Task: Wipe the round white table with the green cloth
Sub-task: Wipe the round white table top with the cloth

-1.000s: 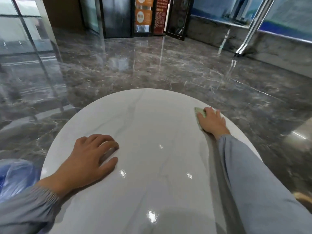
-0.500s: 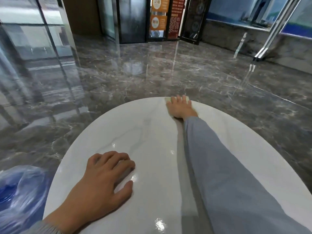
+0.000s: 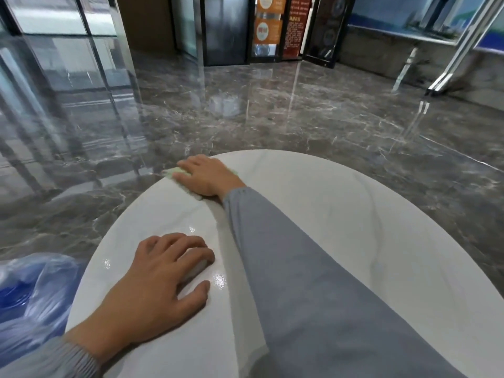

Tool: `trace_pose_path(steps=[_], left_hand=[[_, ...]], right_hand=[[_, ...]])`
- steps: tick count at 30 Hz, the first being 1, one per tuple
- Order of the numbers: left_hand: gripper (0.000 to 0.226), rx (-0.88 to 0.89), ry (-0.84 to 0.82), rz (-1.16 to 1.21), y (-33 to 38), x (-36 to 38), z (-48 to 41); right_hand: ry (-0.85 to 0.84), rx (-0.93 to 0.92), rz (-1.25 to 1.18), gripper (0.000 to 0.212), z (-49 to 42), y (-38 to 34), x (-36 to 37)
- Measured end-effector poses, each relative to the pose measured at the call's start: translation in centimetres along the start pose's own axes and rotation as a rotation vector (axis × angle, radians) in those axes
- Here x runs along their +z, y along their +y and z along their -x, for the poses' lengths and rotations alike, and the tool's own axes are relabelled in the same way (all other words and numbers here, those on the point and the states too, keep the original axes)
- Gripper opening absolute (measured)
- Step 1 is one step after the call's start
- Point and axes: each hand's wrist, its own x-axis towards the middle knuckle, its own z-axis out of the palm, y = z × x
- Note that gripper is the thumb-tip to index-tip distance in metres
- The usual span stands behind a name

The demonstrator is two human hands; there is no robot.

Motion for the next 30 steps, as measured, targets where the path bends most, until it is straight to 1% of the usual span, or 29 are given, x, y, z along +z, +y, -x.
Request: trace_pose_path(steps=[3,5,7,11,15,20,26,30], left_hand=[[0.035,-0.001,0.014,0.006,-0.5,0.2,0.2],[0.035,0.007,0.021,0.015,-0.9,0.4,0.0],[0.035,0.015,0.019,0.011,-0.8,0.4,-0.1],[0.035,0.002,0.031,0.016,-0.5,0.1,-0.2],[0.038,-0.008,0.001,-0.002,-0.5,0.1,-0.3],[0.042,-0.021,-0.004,-0.017,-0.5,0.1,-0.4],[0.04,-0.031,0.023,-0.03,-0.6,0.4,-0.5],[0.041,-0.047,0.005,-0.061,-0.5,0.6,-0.7]], right_hand=[[0.056,0.202,-0.049,0.059,0.5,5.6,-1.1],[0.102,0.375,-0.066,0.06,2.1,9.9,-2.4],[0.127,0.508,-0.086,0.063,4.6,13.9,-3.2],[0.145,0.723,-0.097,0.065,11.4,20.4,-3.9],[0.175,0.877,-0.1,0.068,19.3,25.2,-4.0],[0.2,1.013,-0.113,0.072,27.5,26.4,-3.7],[0.197,1.176,-0.142,0.073,35.8,24.9,-2.6],[0.209,1.234,-0.141,0.073,40.1,23.0,-1.7]])
